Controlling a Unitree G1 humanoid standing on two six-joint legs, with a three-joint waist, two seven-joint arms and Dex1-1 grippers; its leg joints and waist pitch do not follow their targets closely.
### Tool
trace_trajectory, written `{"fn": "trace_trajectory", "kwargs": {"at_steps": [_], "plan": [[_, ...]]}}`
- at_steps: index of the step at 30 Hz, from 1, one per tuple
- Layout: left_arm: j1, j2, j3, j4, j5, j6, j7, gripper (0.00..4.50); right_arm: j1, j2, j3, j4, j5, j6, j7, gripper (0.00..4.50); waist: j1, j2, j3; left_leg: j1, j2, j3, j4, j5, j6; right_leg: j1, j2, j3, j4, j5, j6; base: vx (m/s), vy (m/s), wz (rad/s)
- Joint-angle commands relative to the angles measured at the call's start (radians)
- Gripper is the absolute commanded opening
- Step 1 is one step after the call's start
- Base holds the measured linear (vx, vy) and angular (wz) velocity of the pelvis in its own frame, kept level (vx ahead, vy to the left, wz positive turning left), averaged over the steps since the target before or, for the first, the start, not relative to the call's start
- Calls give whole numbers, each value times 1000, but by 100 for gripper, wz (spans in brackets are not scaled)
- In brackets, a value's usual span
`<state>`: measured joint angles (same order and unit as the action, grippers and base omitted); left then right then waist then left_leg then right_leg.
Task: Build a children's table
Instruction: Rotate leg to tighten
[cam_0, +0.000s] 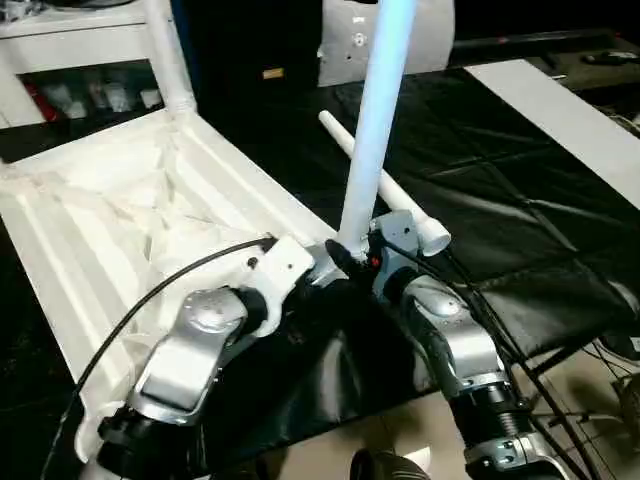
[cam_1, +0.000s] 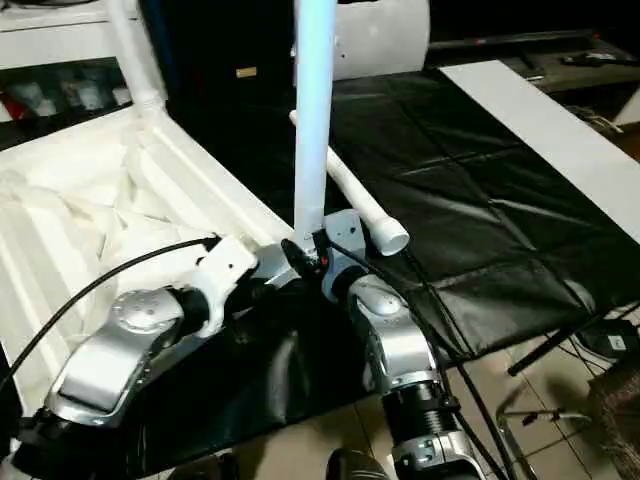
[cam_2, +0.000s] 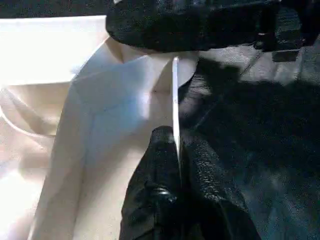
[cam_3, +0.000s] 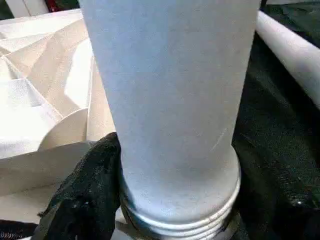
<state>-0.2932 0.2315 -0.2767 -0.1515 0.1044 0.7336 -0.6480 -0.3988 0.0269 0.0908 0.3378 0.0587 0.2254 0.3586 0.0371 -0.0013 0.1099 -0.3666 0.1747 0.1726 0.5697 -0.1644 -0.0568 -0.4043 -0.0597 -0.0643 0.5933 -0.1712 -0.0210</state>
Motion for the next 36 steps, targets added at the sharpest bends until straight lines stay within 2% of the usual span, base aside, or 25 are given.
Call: {"fn": "trace_trajectory", "kwargs": {"at_steps": [1, 5, 7, 8, 9, 12, 17, 19, 20, 21, 23, 25, 30, 32, 33, 35, 36], "plan": [[-40, -30, -84, -17, -30, -23, -20, 0, 4, 54, 78, 34, 8, 10, 43, 346, 6, 7, -71, 4, 46, -19, -64, -240, 37, 45, -78, 55, -78, -283, -180, 0, 0, 0], [-45, 33, -65, -3, -27, -44, -78, 0, 17, 25, 63, 8, 6, -17, 65, 386, 7, 13, -69, 7, 48, -22, -66, -265, 28, 44, -78, 53, -80, -307, -181, 0, 0, 0], [-46, 64, -60, 7, -29, -65, -110, 0, 32, 5, 51, -21, 24, -17, 94, 399, 5, 8, -68, 6, 49, -21, -67, -279, 26, 44, -78, 54, -80, -310, -182, 0, 0, 0], [-46, 64, -60, 7, -29, -65, -110, 0, 32, 5, 51, -21, 24, -17, 94, 410, 7, 10, -68, 8, 48, -22, -67, -280, 27, 44, -79, 54, -81, -313, -181, 0, 0, 0], [-42, 111, -57, 26, -41, -114, -165, 0, 65, -41, 27, -64, 60, -39, 158, 422, 10, 13, -68, 7, 47, -23, -67, -280, 29, 45, -79, 54, -81, -311, -177, 0, 0, 0], [-38, 149, -59, 49, -52, -160, -210, 0, 88, -93, 19, -90, 87, -67, 228, 444, 20, 13, -69, 8, 50, -20, -66, -267, 40, 44, -78, 55, -80, -288, -180, 0, 0, 0], [-38, 239, -74, 98, -87, -289, -357, 0, 104, -221, 18, -123, 115, -111, 410, 448, 33, 14, -68, 14, 51, -20, -68, -299, 34, 42, -79, 55, -82, -332, -178, 0, 0, 0], [-43, 294, -91, 123, -98, -359, -443, 0, 104, -288, 36, -129, 114, -122, 509, 448, 39, 14, -68, 15, 52, -20, -67, -299, 37, 43, -80, 56, -82, -331, -181, 0, 0, 0], [-43, 294, -91, 123, -98, -359, -443, 0, 104, -288, 36, -129, 114, -122, 509, 448, 42, 13, -68, 14, 51, -20, -68, -293, 39, 44, -80, 56, -82, -328, -180, 0, 0, 0], [-45, 336, -98, 141, -119, -412, -528, 0, 97, -341, 56, -123, 119, -131, 586, 448, 46, 13, -68, 15, 53, -19, -67, -283, 43, 42, -81, 57, -79, -314, -190, 0, 0, 0], [-47, 351, -100, 150, -129, -432, -561, 0, 90, -359, 63, -116, 122, -133, 616, 448, 48, 12, -70, 14, 55, -18, -66, -267, 44, 44, -82, 58, -74, -289, -202, 0, 0, 0], [-55, 396, -118, 169, -142, -479, -651, 0, 62, -406, 102, -91, 123, -158, 727, 448, 51, 13, -73, 15, 53, -18, -65, -261, 51, 46, -81, 55, -72, -274, -209, 0, 0, 0], [-67, 414, -132, 198, -144, -522, -691, 0, 42, -426, 139, -82, 132, -165, 819, 448, 53, 10, -71, 13, 56, -18, -65, -261, 51, 48, -84, 54, -71, -295, -218, 0, 0, 0], [-74, 419, -137, 218, -149, -542, -713, 0, 37, -429, 156, -83, 138, -163, 856, 420, 53, 10, -71, 15, 57, -18, -65, -263, 48, 46, -84, 55, -72, -302, -218, 0, 0, 0], [-77, 421, -141, 229, -148, -556, -725, 0, 34, -429, 166, -84, 139, -162, 872, 420, 54, 6, -70, 13, 57, -18, -65, -258, 51, 46, -84, 55, -71, -303, -218, 0, 0, 0], [-82, 424, -145, 242, -147, -576, -737, 0, 30, -430, 175, -82, 143, -163, 887, 402, 55, 7, -71, 13, 58, -18, -65, -258, 52, 46, -85, 55, -72, -310, -216, 0, 0, 0], [-90, 431, -153, 257, -144, -600, -763, 0, 19, -429, 184, -72, 147, -168, 905, 394, 55, 3, -71, 13, 57, -18, -65, -253, 55, 47, -86, 55, -72, -315, -214, 0, 0, 0]]}}
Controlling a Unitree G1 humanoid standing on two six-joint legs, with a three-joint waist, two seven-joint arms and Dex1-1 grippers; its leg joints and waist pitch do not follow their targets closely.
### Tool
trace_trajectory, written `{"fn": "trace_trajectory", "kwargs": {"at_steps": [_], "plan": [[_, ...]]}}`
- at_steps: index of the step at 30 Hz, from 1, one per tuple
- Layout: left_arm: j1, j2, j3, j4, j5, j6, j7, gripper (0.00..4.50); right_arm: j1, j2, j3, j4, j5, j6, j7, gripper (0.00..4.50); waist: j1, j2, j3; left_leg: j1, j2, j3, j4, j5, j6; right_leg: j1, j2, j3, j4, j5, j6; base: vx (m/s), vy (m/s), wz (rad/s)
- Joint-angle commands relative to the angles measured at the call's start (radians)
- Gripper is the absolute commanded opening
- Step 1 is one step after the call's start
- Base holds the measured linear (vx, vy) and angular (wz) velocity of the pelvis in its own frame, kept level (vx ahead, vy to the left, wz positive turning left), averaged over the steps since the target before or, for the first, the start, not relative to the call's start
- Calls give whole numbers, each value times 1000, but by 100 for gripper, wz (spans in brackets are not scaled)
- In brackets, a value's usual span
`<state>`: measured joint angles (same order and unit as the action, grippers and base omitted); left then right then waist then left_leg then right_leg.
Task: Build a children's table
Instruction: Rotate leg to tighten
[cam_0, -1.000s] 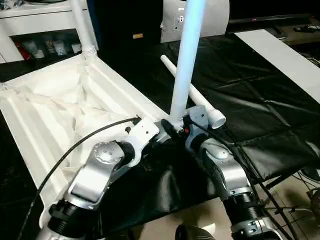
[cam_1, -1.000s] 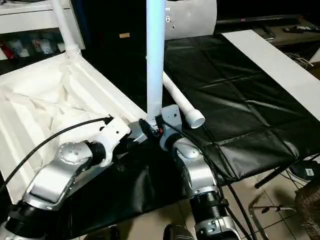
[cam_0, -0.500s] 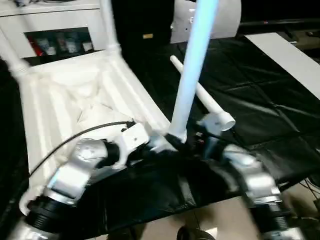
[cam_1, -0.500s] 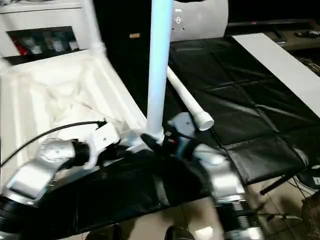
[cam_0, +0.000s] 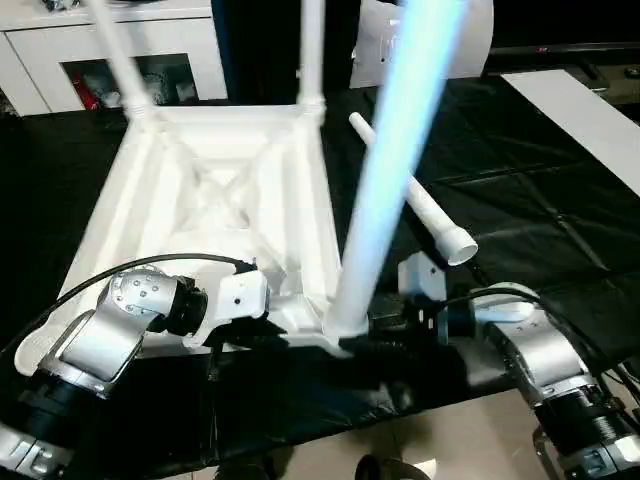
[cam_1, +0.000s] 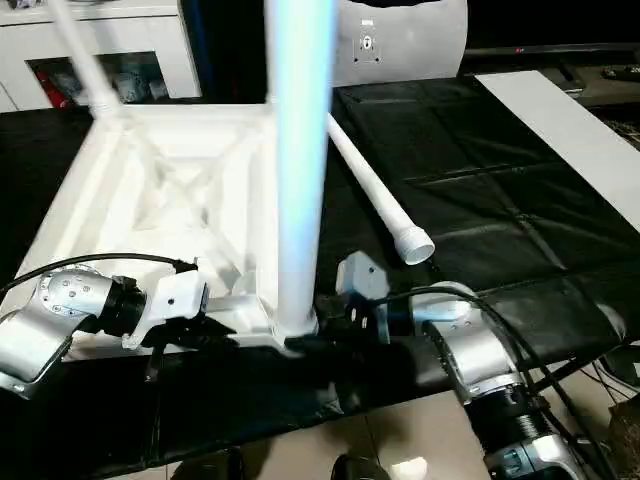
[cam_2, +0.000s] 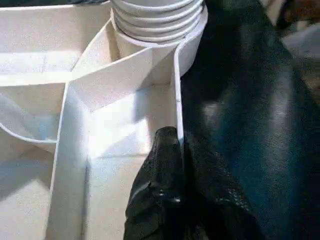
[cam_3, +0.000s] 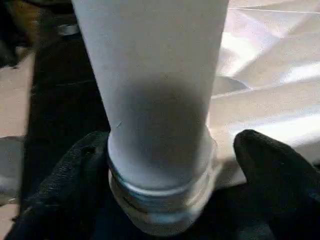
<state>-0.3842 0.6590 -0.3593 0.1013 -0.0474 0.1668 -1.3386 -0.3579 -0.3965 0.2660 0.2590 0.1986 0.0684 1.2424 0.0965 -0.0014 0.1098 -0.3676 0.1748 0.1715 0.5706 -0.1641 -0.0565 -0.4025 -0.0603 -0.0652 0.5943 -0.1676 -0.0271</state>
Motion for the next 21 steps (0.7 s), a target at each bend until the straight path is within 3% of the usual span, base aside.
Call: {"fn": "trace_trajectory", "kwargs": {"at_steps": [1, 12, 17, 21], "plan": [[-2, 5, -73, 8, 9, -41, -79, 0, -26, -5, 10, 11, 10, -10, 29, 374, -4, 5, -71, 14, 58, -16, -66, -252, 54, 44, -86, 56, -72, -320, -207, 0, 0, 0], [-10, 10, -83, 35, 16, -84, -107, 0, -29, -9, 22, 12, 17, -4, 68, 285, -5, 3, -71, 13, 57, -16, -66, -246, 50, 44, -85, 56, -71, -323, -208, 0, 0, 0], [-8, 11, -79, 40, 19, -87, -105, 0, -23, -5, 27, 11, 13, -6, 77, 276, -5, 4, -71, 13, 58, -16, -66, -241, 52, 44, -84, 56, -69, -312, -210, 0, 0, 0], [19, -5, -53, 1, 7, -21, -41, 0, 5, 10, 33, -3, -2, -11, 42, 275, -5, 3, -67, 13, 58, -16, -67, -255, 49, 42, -86, 57, -73, -340, -206, 0, 0, 0]]}}
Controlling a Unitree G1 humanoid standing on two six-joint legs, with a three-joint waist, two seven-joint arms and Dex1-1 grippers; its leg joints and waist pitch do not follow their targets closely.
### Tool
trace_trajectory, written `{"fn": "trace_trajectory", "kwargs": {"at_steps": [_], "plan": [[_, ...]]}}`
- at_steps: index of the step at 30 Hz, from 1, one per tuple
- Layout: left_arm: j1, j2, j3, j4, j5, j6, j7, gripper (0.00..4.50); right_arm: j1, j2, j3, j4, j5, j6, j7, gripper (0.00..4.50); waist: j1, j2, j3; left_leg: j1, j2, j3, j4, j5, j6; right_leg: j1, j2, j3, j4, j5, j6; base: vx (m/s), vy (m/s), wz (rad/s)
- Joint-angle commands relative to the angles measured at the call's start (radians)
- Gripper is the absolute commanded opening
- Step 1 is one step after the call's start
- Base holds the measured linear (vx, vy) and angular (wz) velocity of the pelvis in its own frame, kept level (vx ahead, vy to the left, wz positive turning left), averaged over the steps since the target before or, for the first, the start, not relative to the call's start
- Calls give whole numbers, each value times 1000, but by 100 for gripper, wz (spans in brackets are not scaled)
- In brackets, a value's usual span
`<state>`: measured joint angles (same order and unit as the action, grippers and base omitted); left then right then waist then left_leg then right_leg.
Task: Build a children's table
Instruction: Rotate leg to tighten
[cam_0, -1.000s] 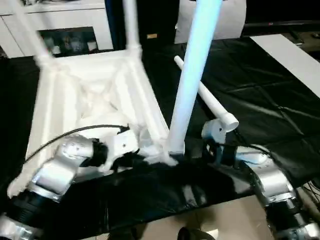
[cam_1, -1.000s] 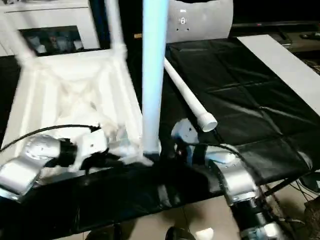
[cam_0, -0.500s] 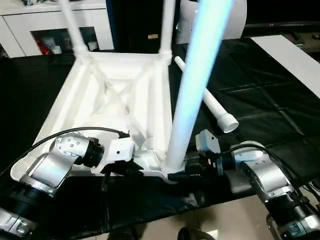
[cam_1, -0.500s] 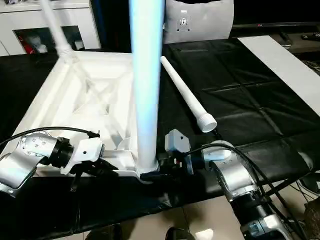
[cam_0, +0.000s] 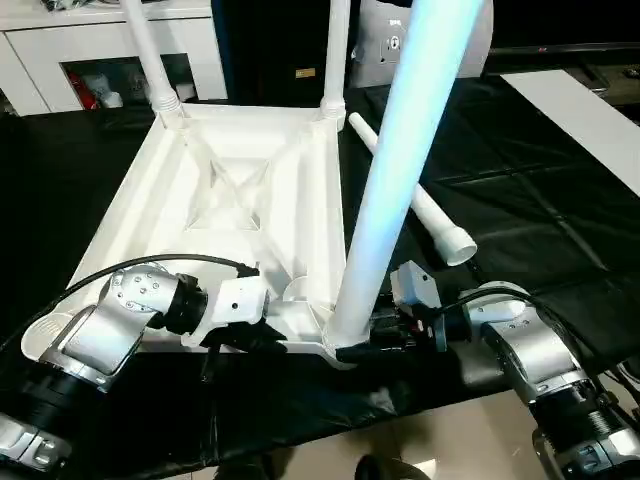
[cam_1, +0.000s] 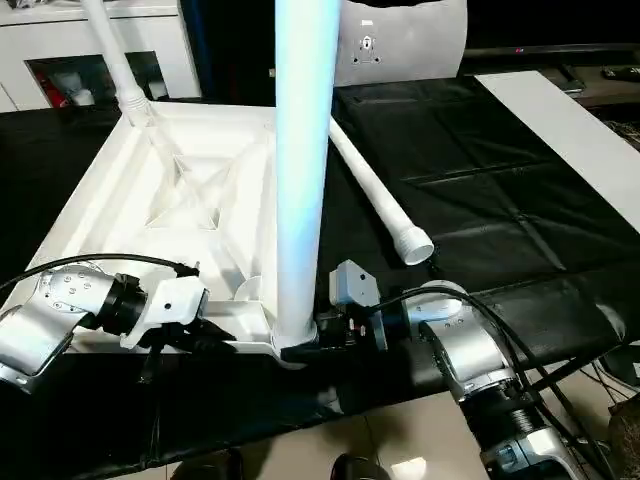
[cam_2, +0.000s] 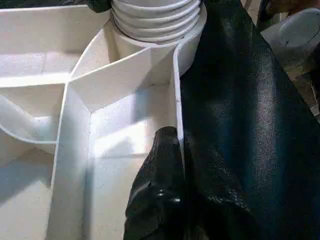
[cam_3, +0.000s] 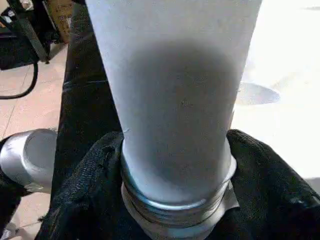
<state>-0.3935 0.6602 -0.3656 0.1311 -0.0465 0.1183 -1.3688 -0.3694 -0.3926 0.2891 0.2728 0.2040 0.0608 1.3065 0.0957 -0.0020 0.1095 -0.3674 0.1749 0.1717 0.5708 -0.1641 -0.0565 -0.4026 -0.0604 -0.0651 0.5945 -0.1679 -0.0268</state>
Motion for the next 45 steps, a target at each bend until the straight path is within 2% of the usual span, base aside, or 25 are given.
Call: {"fn": "trace_trajectory", "kwargs": {"at_steps": [1, 5, 7, 10, 12, 13, 14, 15, 16, 18, 20, 21, 22, 23, 24, 25, 26, 28, 30, 33, 36, 38, 40, 42, 45], "plan": [[31, -8, -44, -33, 5, 33, -5, 0, 19, 7, 10, -18, -9, -4, -28, 274, -5, 3, -67, 13, 59, -17, -68, -254, 46, 43, -87, 57, -73, -341, -205, 0, 0, 0], [79, -58, -1, -128, -10, 177, 128, 0, 61, 81, -11, -31, -21, 7, -164, 274, -12, 3, -60, 14, 58, -19, -72, -296, 36, 40, -85, 56, -78, -402, -194, 0, 0, 0], [102, -115, 22, -190, -24, 271, 217, 0, 82, 148, -28, -35, -19, 21, -265, 274, -16, 4, -51, 21, 56, -22, -74, -357, 16, 31, -89, 55, -93, -522, -166, 0, 0, 0], [117, -164, 27, -237, -13, 336, 289, 0, 91, 208, -36, -30, -26, 41, -356, 274, -38, -2, -43, 13, 47, -34, -79, -408, -6, 36, -90, 44, -108, -664, -98, 0, 0, 0], [124, -195, 26, -261, -6, 377, 326, 0, 92, 243, -40, -21, -30, 49, -409, 274, -53, -2, -42, 16, 44, -39, -77, -433, -7, 33, -93, 39, -119, -716, -73, 0, 0, 0], [131, -235, 26, -291, 2, 431, 374, 0, 90, 289, -49, -7, -34, 63, -476, 274, -60, 0, -43, 20, 44, -41, -76, -442, -6, 32, -94, 36, -125, -725, -64, 0, 0, 0], [133, -255, 25, -302, 6, 454, 398, 0, 87, 313, -55, 2, -36, 72, -511, 274, -67, -1, -44, 15, 44, -41, -77, -436, -8, 35, -92, 35, -121, -706, -69, 0, 0, 0], [134, -293, 25, -318, 20, 495, 445, 0, 79, 354, -66, 20, -41, 85, -572, 274, -71, 5, -41, 14, 43, -45, -80, -445, -7, 36, -91, 28, -126, -702, -65, -28, 24, -18], [131, -343, 25, -331, 39, 545, 506, 0, 65, 405, -81, 50, -55, 93, -652, 273, -77, 1, -39, 14, 43, -47, -81, -467, -9, 34, -88, 23, -131, -705, -58, -28, 24, -18], [113, -411, 25, -317, 70, 586, 592, 0, 34, 457, -99, 107, -86, 90, -756, 273, -87, 4, -37, 30, 39, -48, -75, -511, -11, 22, -87, 18, -142, -731, -50, 0, 0, 0], [96, -456, 26, -301, 91, 603, 650, 0, 9, 488, -112, 148, -106, 88, -825, 273, -100, 8, -34, 33, 40, -52, -75, -537, -14, 25, -85, 7, -147, -726, -43, 0, 0, 0], [76, -499, 31, -282, 110, 613, 711, 0, -19, 513, -128, 186, -122, 90, -896, 273, -107, 17, -34, 33, 44, -56, -82, -580, -14, 30, -79, -4, -149, -692, -38, 0, 0, 0], [65, -516, 31, -273, 117, 616, 734, 0, -33, 526, -141, 203, -122, 98, -927, 273, -113, 21, -37, 29, 49, -63, -87, -609, -14, 43, -80, -14, -146, -630, -41, 0, 0, 0], [58, -524, 29, -271, 120, 619, 742, 0, -41, 532, -147, 212, -125, 100, -943, 273, -113, 26, -37, 29, 53, -66, -91, -626, -13, 47, -82, -16, -143, -598, -49, 0, 0, 0], [48, -534, 26, -270, 123, 624, 752, 0, -53, 541, -157, 225, -130, 102, -966, 273, -116, 28, -33, 29, 56, -68, -99, -659, -12, 45, -79, -14, -139, -547, -59, 0, 0, 0], [41, -527, 20, -265, 127, 612, 745, 0, -56, 539, -157, 228, -136, 96, -966, 273, -115, 24, -31, 39, 50, -64, -94, -673, -12, 35, -82, -11, -145, -558, -64, 0, 0, 0], [41, -525, 20, -265, 128, 612, 744, 0, -56, 538, -157, 228, -137, 95, -966, 273, -114, 23, -31, 43, 45, -61, -90, -664, -11, 31, -87, -9, -149, -577, -63, 0, 0, 0], [40, -485, 14, -262, 146, 587, 713, 0, -50, 526, -166, 228, -156, 69, -966, 329, -108, 19, -31, 37, 39, -59, -82, -590, 1, 33, -99, -6, -159, -644, -51, 0, 0, 0], [46, -456, 19, -261, 147, 573, 689, 0, -43, 515, -181, 227, -154, 53, -968, 353, -106, 21, -33, 35, 41, -59, -82, -572, 3, 32, -99, -5, -159, -640, -53, 0, 0, 0], [53, -412, 29, -260, 134, 550, 660, 0, -27, 489, -193, 202, -148, 21, -967, 377, -101, 23, -39, 35, 46, -55, -85, -543, 4, 31, -97, 5, -149, -573, -82, 0, 0, 0], [54, -383, 37, -254, 125, 527, 639, 0, -9, 469, -202, 162, -136, 13, -948, 403, -87, 23, -44, 26, 49, -50, -90, -498, 6, 37, -94, 17, -134, -491, -112, 0, 0, 0], [54, -342, 55, -229, 116, 462, 606, 0, 31, 417, -198, 84, -117, -12, -864, 414, -69, 19, -50, 28, 48, -38, -85, -433, 19, 34, -91, 30, -125, -424, -137, 0, 0, 0], [52, -333, 59, -221, 117, 445, 604, 0, 42, 404, -195, 67, -115, -20, -846, 439, -59, 21, -61, 22, 51, -34, -84, -374, 28, 43, -93, 35, -112, -378, -147, 0, 0, 0], [46, -327, 77, -194, 113, 407, 614, 0, 86, 365, -192, -14, -99, -20, -799, 446, -41, 19, -71, 17, 55, -24, -77, -265, 56, 44, -86, 37, -98, -251, -177, 0, 0, 0], [43, -341, 104, -166, 103, 389, 642, 0, 144, 325, -195, -118, -75, 3, -762, 446, -34, 16, -80, 14, 51, -19, -70, -239, 64, 48, -87, 40, -92, -265, -176, 17, -8, 2]]}}
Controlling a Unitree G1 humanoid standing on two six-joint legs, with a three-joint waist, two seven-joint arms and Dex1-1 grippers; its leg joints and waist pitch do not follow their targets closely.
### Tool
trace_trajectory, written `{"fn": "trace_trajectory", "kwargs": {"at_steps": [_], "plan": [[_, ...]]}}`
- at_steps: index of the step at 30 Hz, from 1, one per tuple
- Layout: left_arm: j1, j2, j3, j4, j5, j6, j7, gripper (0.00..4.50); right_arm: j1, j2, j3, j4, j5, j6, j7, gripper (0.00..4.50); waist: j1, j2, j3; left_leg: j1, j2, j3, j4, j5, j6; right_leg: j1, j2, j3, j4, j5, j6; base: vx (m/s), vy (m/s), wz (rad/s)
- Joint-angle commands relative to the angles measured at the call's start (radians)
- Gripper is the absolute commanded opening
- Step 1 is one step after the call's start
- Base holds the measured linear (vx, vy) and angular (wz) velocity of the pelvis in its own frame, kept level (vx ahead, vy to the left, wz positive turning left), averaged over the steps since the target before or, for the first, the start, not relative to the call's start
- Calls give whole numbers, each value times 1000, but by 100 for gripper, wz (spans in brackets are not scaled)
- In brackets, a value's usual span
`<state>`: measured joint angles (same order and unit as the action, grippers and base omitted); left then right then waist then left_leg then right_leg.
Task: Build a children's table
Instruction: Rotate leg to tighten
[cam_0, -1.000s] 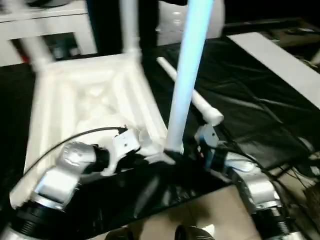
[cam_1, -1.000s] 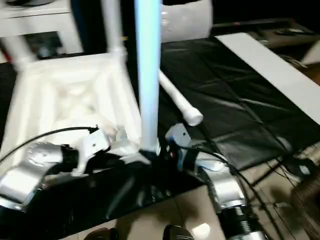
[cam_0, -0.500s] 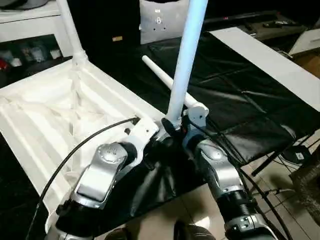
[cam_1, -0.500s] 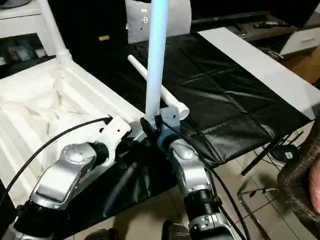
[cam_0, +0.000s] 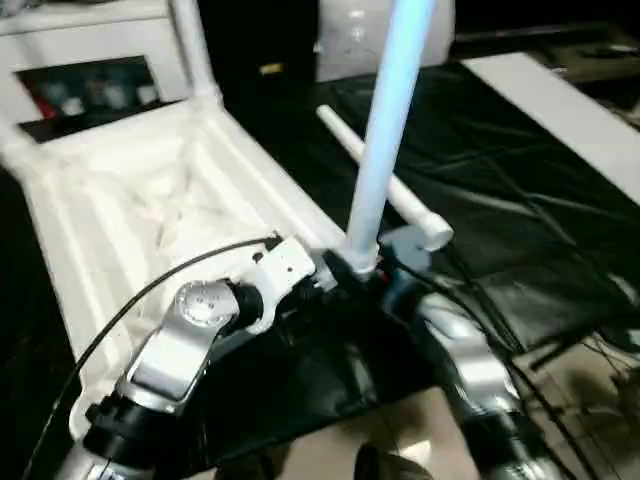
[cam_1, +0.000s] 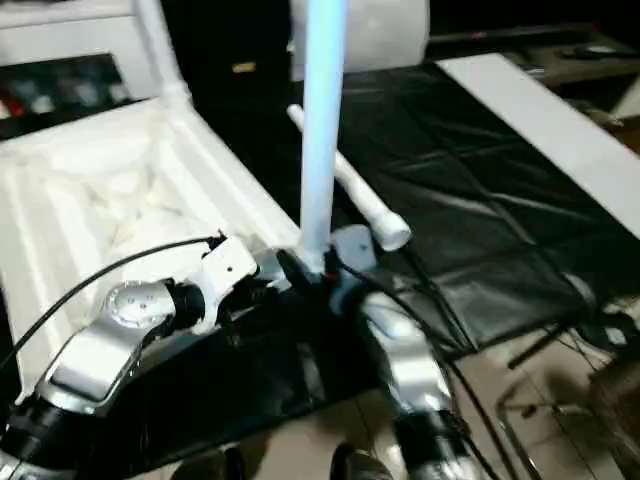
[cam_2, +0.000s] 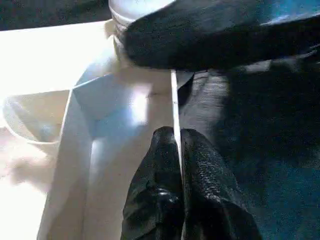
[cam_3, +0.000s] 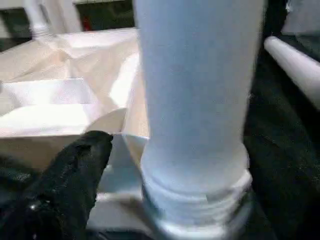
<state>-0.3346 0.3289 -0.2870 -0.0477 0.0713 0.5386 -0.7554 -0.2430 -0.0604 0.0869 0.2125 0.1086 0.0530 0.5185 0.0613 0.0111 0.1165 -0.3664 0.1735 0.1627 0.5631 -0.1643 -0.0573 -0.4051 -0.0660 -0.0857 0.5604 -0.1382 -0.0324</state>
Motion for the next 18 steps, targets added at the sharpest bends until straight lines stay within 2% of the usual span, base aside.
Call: {"fn": "trace_trajectory", "kwargs": {"at_steps": [1, 2, 3, 4, 5, 6, 9, 10, 11, 14, 16, 17, 18], "plan": [[-13, -19, 34, 17, -25, -39, 32, 0, 38, -18, 6, -90, 27, 21, 31, 446, 2, 3, -89, 5, 53, -11, -60, -203, 71, 56, -82, 59, -53, -269, -174, 0, 0, 0], [-11, -29, 41, 22, -34, -51, 37, 0, 60, -30, 6, -125, 36, 36, 38, 446, 3, -2, -91, 1, 50, -9, -58, -176, 81, 60, -81, 58, -54, -257, -171, 0, 0, 0], [-9, -33, 44, 29, -42, -69, 39, 0, 79, -41, 8, -154, 43, 48, 44, 446, 4, -2, -92, 0, 50, -9, -57, -168, 84, 60, -81, 58, -53, -257, -168, 0, 0, 0], [-8, -34, 43, 33, -45, -83, 39, 27, 96, -52, 13, -178, 45, 55, 52, 449, 4, 0, -94, 0, 50, -9, -57, -172, 88, 60, -82, 57, -57, -287, -163, 0, 0, 0], [-7, -34, 42, 34, -46, -87, 38, 27, 100, -55, 14, -184, 46, 57, 54, 449, 4, -1, -93, -1, 49, -8, -56, -175, 88, 60, -82, 56, -59, -306, -158, 0, 0, 0], [1, -36, 45, 30, -59, -98, 31, 54, 130, -71, 26, -224, 54, 76, 77, 450, 5, -3, -96, 0, 47, -8, -54, -177, 88, 60, -81, 55, -61, -341, -151, 0, 0, 0], [18, -41, 67, 12, -82, -122, 29, 71, 166, -80, 26, -279, 64, 106, 70, 450, 7, 2, -99, 2, 53, -10, -56, -209, 74, 56, -81, 53, -67, -394, -137, 0, 0, 0], [31, -49, 90, -2, -99, -135, 35, 82, 182, -78, 22, -307, 69, 125, 56, 450, 5, 6, -101, 5, 56, -12, -58, -231, 65, 55, -78, 53, -69, -404, -130, 0, 0, 0], [38, -63, 114, -13, -116, -132, 47, 94, 188, -76, 21, -325, 73, 143, 47, 450, 2, 3, -101, 4, 56, -12, -60, -244, 62, 54, -77, 51, -70, -410, -127, 0, 0, 0], [60, -115, 197, -46, -160, -127, 111, 106, 205, -65, 23, -394, 91, 236, 6, 450, -2, 4, -100, 7, 53, -12, -57, -289, 46, 51, -76, 49, -77, -464, -113, 0, 0, 0], [86, -157, 272, -89, -176, -91, 214, 106, 215, -62, 37, -453, 80, 319, -34, 450, -2, 7, -100, 12, 49, -14, -55, -318, 36, 47, -73, 44, -84, -514, -91, 0, 0, 0], [86, -157, 272, -89, -176, -91, 214, 106, 215, -62, 37, -453, 80, 319, -34, 450, -5, 4, -99, 10, 49, -14, -56, -322, 34, 48, -73, 43, -87, -525, -83, 0, 0, 0], [122, -198, 336, -156, -187, -78, 306, 106, 216, -68, 52, -481, 60, 347, -46, 450, -5, 8, -100, 11, 47, -16, -54, -335, 29, 47, -72, 40, -89, -549, -66, 0, 0, 0]]}}
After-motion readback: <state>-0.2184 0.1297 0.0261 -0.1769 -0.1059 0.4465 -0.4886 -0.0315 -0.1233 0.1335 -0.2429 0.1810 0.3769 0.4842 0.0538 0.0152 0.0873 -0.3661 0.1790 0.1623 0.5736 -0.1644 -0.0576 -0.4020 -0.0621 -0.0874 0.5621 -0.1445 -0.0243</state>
